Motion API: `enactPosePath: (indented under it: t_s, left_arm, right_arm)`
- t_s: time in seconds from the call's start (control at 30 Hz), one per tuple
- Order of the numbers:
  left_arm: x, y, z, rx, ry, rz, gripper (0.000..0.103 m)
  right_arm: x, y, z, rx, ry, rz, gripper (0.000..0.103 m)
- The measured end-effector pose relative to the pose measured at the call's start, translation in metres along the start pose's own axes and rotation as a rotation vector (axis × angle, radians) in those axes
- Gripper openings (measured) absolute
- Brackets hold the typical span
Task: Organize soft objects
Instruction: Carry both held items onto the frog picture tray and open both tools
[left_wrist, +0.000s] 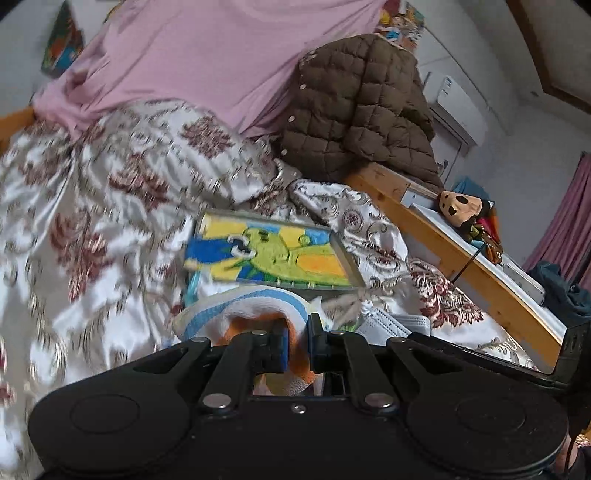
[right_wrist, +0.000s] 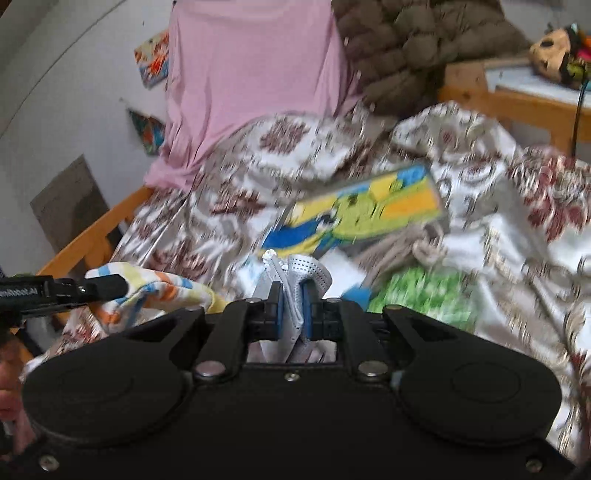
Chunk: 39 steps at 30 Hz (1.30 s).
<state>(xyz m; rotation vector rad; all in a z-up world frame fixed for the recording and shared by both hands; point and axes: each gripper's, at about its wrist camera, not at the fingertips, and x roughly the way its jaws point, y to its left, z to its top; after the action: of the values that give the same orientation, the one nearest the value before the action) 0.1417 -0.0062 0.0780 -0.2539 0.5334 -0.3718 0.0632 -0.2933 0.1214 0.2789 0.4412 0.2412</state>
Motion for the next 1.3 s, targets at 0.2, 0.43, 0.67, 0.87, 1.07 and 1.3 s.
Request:
enactPosePath:
  t_s: [0.2, 0.43, 0.67, 0.87, 1.07, 1.3]
  left_arm:
    - [0.046, -0.023, 0.037, 0.074, -0.046, -0.012, 0.010]
    - [0.134, -0.034, 0.062, 0.120, -0.078, 0.026, 0.010]
    - [0.215, -0.040, 0.077, 0.151, -0.182, 0.114, 0.010]
    - [0.274, -0.052, 0.081, 0.163, -0.137, 0.136, 0.011]
    - [0.313, -0.057, 0.070, 0.154, -0.086, 0.141, 0.011]
    - [0.344, -0.044, 0.056, 0.123, -0.005, 0.153, 0.011]
  right_arm:
    - [0.027, -0.016, 0.031, -0.005, -0.128, -0.043, 0.005]
    - [0.074, -0.058, 0.055, 0.104, -0.206, -0.087, 0.005]
    - [0.116, -0.108, 0.072, 0.220, -0.232, -0.105, 0.006]
    - [0.167, -0.142, 0.074, 0.294, -0.196, -0.137, 0.006]
    - [0.224, -0.165, 0.068, 0.347, -0.153, -0.168, 0.006]
    - [0.265, -0.192, 0.061, 0.417, -0.114, -0.186, 0.006]
